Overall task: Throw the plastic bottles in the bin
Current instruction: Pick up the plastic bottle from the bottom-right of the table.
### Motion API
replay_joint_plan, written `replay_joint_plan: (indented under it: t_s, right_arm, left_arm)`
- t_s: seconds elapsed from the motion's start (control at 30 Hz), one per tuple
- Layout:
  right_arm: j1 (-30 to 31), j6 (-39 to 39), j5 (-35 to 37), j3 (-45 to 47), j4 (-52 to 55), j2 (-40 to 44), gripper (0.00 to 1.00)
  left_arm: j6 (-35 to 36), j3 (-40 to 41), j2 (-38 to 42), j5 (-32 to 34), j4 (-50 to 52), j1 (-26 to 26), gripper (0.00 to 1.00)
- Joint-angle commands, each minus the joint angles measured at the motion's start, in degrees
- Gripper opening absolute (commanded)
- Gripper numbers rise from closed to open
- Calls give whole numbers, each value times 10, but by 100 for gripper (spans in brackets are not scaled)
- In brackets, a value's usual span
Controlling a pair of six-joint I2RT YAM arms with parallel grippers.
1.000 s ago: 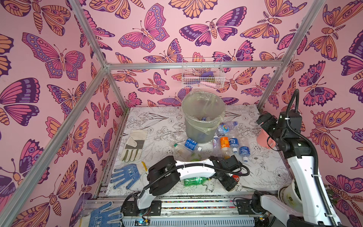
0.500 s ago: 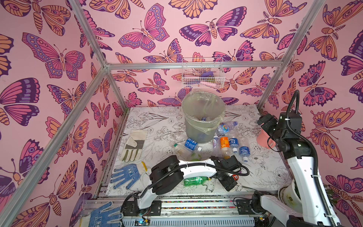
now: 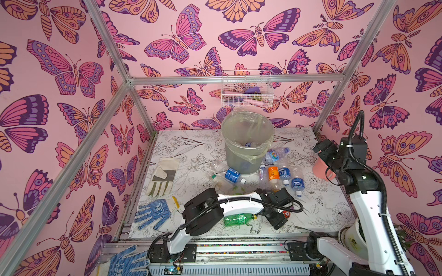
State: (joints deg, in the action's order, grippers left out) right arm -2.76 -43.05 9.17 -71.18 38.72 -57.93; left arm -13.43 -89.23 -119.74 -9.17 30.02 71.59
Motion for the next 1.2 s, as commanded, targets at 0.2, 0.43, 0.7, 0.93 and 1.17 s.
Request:
replay_joint_plan:
  t_s: [0.2, 0.43, 0.7, 0.93, 1.17]
  right_arm:
    - [-7, 7, 0, 9, -7, 10, 99]
    - [-8, 8, 2, 10, -7, 14, 99]
    - [-10, 6, 2, 13, -9, 19, 99]
    - [-11, 8, 1, 20, -11, 21, 99]
    - [-16, 16, -7, 22, -11, 24, 99]
  left_arm:
    - [29, 17, 6, 48, 34, -5, 50]
    - [34, 21, 24, 55, 34, -5, 39]
    - [44, 29, 55, 65, 33, -6, 34]
    - [47, 30, 88, 66, 18, -5, 33]
    - [55, 34, 127, 85, 9, -8, 32]
